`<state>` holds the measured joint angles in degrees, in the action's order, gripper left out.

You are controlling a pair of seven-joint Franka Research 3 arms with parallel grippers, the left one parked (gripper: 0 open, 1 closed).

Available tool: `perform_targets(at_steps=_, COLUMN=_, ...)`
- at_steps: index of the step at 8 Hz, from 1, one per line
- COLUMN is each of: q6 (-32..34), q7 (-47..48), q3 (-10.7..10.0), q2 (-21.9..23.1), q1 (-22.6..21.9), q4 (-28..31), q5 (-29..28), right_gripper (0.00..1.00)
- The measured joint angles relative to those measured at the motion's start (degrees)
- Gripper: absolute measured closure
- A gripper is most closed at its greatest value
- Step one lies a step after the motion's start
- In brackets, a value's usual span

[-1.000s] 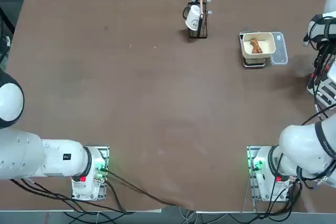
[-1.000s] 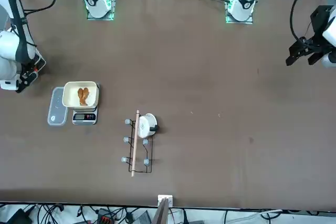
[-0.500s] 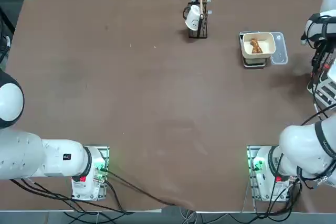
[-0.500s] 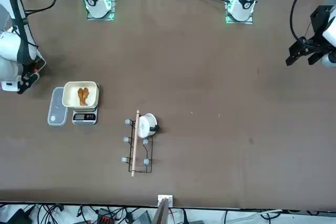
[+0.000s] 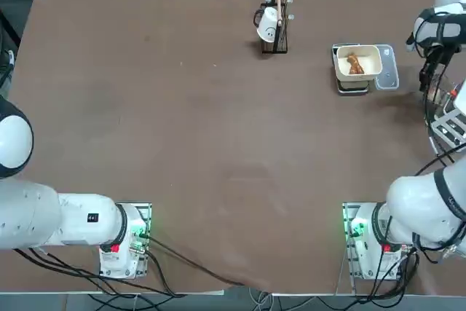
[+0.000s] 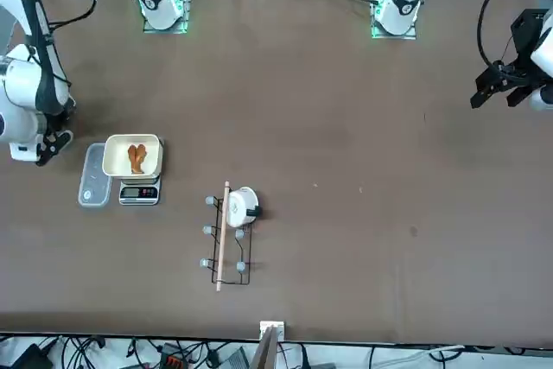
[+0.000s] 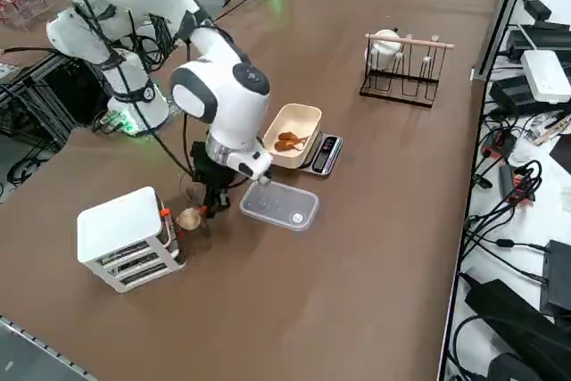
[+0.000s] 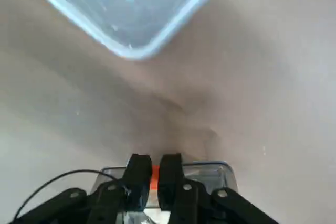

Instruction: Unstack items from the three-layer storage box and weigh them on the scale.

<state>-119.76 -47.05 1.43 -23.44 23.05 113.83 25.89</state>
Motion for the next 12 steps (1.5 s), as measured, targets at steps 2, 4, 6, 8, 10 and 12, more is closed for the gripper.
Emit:
perform_targets(at_steps=2, q6=0.1, q7=0.0, q3=0.0, q2=-0.1, q1=-1.5, q4=-0.8, q5=-1.3, right_gripper=0.88)
perform_targets(at_steps=4, q6=0.1, q7=0.0, q3=0.0, q2=-0.6, q1=-1.6, q4=-1.5, q5=-1.4, right_gripper=0.88)
perform_targets(at_steps=6, q6=0.2, q7=0.0, q3=0.0, q2=-1.0, q1=-1.7, q4=-2.6, q5=-1.6, right_gripper=0.87)
perform_targets(at_steps=8, q6=0.1, q7=0.0, q3=0.0, q2=-1.0, q1=-2.0, q4=-2.8, q5=-2.5, right_gripper=0.72)
perform_targets(at_steps=10, q6=0.1, q7=0.1, q3=0.1, q2=-1.0, q1=-3.0, q4=-4.1, q5=-4.3, right_gripper=0.32)
perform_targets(at_steps=12, q6=3.0, q7=0.2, q3=0.2, q2=-1.0, q1=-3.5, q4=-7.3, q5=-9.8, right_gripper=0.03)
